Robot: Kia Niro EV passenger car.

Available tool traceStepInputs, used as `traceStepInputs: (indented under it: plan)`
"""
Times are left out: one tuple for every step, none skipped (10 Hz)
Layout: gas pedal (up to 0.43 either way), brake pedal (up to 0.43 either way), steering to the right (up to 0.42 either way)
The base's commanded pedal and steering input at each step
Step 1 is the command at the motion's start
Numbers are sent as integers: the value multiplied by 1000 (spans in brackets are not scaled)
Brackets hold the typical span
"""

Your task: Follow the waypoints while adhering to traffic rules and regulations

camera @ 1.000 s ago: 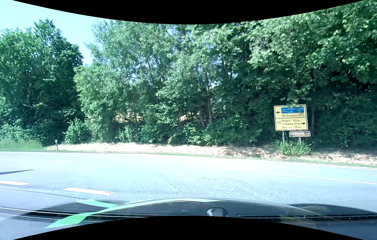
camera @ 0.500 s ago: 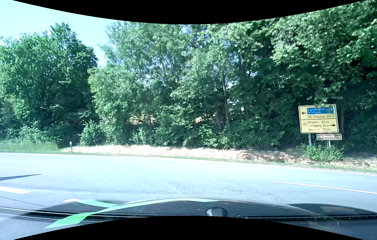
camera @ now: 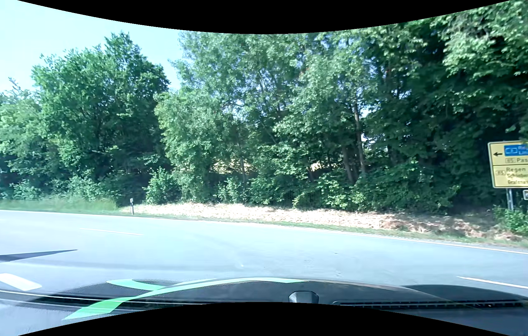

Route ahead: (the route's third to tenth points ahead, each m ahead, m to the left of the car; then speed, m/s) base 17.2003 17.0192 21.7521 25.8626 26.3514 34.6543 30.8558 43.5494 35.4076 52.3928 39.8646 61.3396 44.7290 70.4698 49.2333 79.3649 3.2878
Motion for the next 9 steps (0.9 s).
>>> traceStepInputs:
  plan:
    - [409,0,-400]
    - [409,0,-400]
    - [409,0,-396]
    - [409,0,-392]
    - [409,0,-388]
    - [409,0,-386]
    - [398,0,-383]
    - [398,0,-378]
    - [398,0,-364]
